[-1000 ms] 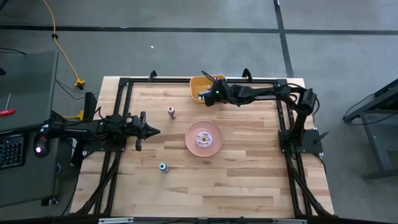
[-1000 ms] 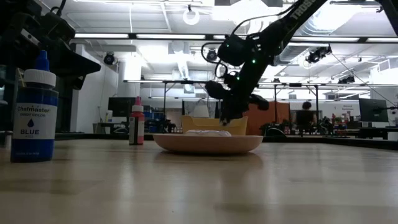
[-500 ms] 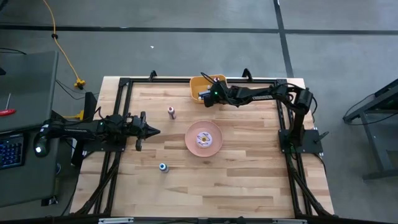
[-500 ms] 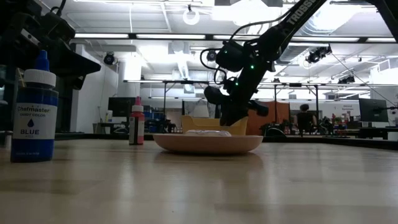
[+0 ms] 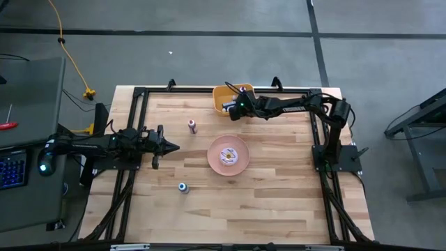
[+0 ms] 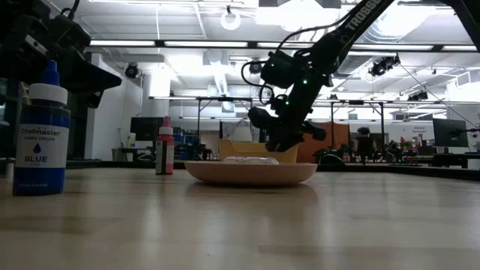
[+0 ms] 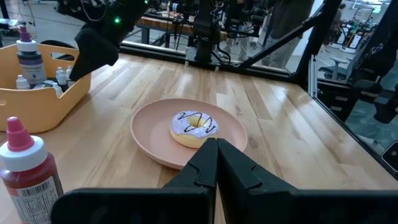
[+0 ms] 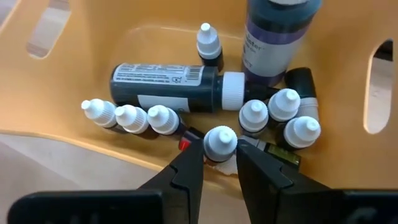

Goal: Pick & Place food coloring
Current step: Put the small black food coloring bottle into the orange bin, then put the large pink food coloring bottle into the orange bin

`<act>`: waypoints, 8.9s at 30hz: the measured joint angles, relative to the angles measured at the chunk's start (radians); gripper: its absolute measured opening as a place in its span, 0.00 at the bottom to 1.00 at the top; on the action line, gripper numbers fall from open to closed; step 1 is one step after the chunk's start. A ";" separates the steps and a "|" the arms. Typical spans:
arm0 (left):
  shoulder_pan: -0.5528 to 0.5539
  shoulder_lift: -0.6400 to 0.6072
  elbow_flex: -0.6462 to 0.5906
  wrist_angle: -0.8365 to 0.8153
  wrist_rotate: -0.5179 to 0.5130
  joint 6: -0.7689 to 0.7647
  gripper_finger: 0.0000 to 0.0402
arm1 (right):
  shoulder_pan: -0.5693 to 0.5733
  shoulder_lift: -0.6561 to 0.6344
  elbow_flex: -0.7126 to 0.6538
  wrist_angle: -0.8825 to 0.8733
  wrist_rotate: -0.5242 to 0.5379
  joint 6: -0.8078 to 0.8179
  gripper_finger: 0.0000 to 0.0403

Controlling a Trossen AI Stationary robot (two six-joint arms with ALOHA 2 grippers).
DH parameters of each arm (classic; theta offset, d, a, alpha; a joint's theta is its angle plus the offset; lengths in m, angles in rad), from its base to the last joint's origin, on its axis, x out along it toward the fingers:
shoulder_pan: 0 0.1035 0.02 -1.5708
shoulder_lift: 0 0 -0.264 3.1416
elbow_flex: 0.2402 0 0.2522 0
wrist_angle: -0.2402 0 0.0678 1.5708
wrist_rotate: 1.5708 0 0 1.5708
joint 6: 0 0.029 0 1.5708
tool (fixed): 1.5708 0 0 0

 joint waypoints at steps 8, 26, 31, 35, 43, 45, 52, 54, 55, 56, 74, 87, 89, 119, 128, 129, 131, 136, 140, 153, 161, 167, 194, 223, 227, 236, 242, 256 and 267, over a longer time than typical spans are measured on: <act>0.000 0.000 0.000 0.000 0.000 0.000 0.00 | 0.000 0.000 0.024 0.013 -0.023 -0.068 0.24; 0.000 0.000 0.000 0.000 0.000 0.000 0.00 | 0.003 0.000 0.185 -0.183 0.004 -0.179 0.33; 0.000 0.000 0.000 0.000 0.000 0.000 0.00 | 0.011 0.000 0.206 -0.186 0.002 -0.184 0.34; 0.000 0.000 0.000 0.000 0.000 0.000 0.00 | 0.020 0.000 0.257 -0.190 -0.029 -0.249 0.34; 0.000 0.000 0.000 0.000 0.000 0.000 0.00 | 0.058 0.000 0.454 -0.237 -0.275 -0.521 0.34; 0.000 0.000 0.000 0.000 0.000 0.000 0.00 | 0.069 0.004 0.511 -0.275 -0.354 -0.586 0.34; 0.000 0.000 0.000 0.000 0.000 0.000 0.00 | 0.100 0.081 0.767 -0.526 -0.484 -0.744 0.34; 0.000 0.000 0.000 0.000 0.000 0.000 0.00 | 0.110 0.118 0.846 -0.586 -0.489 -0.781 0.34; 0.000 0.000 0.000 0.000 0.000 0.000 0.00 | 0.114 0.137 0.882 -0.614 -0.493 -0.796 0.34; 0.000 0.000 0.000 0.000 0.000 0.000 0.00 | 0.117 0.159 0.916 -0.640 -0.496 -0.811 0.34; 0.000 0.000 0.000 0.000 0.000 0.000 0.00 | 0.177 0.355 0.957 -0.486 -0.460 -0.938 0.56; 0.000 0.000 0.000 0.000 0.000 0.000 0.00 | 0.186 0.357 0.715 -0.122 -0.416 -0.695 0.58; 0.000 0.000 0.000 0.000 0.000 0.000 0.00 | 0.191 0.357 0.683 -0.080 -0.411 -0.674 0.58; 0.000 0.000 0.000 0.000 0.000 0.000 0.00 | 0.204 0.401 0.602 0.141 -0.320 -0.619 0.58; 0.000 0.000 0.000 0.000 0.000 0.000 0.00 | 0.217 0.430 0.602 0.184 -0.326 -0.592 0.59; 0.000 0.000 0.000 0.000 0.000 0.000 0.00 | 0.219 0.430 0.603 0.192 -0.325 -0.592 0.59; 0.000 0.000 0.000 0.000 0.000 0.000 0.00 | 0.223 0.430 0.603 0.204 -0.322 -0.593 0.59; 0.000 0.000 0.000 0.000 0.000 0.000 0.00 | 0.226 0.430 0.603 0.222 -0.309 -0.611 0.59; 0.000 0.000 0.000 0.000 0.000 0.000 0.00 | 0.225 0.430 0.603 0.223 -0.307 -0.625 0.59; 0.000 0.000 0.000 0.000 0.000 0.000 0.00 | 0.225 0.451 0.603 0.273 -0.282 -0.627 0.59; 0.000 0.000 0.000 0.000 0.000 0.000 0.00 | 0.225 0.451 0.603 0.282 -0.260 -0.627 0.58; 0.000 0.000 0.000 0.000 0.000 0.000 0.00 | 0.225 0.451 0.603 0.280 -0.267 -0.627 0.51; 0.000 0.000 0.000 0.000 0.000 0.000 0.00 | 0.228 0.452 0.612 0.263 -0.298 -0.631 0.29; 0.000 0.000 0.000 0.000 0.000 0.000 0.00 | 0.194 0.452 1.128 -0.170 -0.178 -0.628 0.28; 0.000 0.000 0.000 0.000 0.000 0.000 0.00 | 0.172 0.452 1.138 -0.183 -0.179 -0.581 0.28; 0.000 0.000 0.000 0.000 0.000 0.000 0.00 | 0.116 0.452 1.137 -0.313 -0.072 -0.509 0.28; 0.000 0.000 0.000 0.000 0.000 0.000 0.00 | 0.087 0.452 1.136 -0.413 -0.006 -0.465 0.28; 0.000 0.000 0.000 0.000 0.000 0.000 0.00 | 0.038 0.444 1.135 -0.486 0.125 -0.385 0.28; 0.000 0.000 0.000 0.000 0.000 0.000 0.00 | 0.022 0.211 0.826 -0.361 0.160 -0.403 0.28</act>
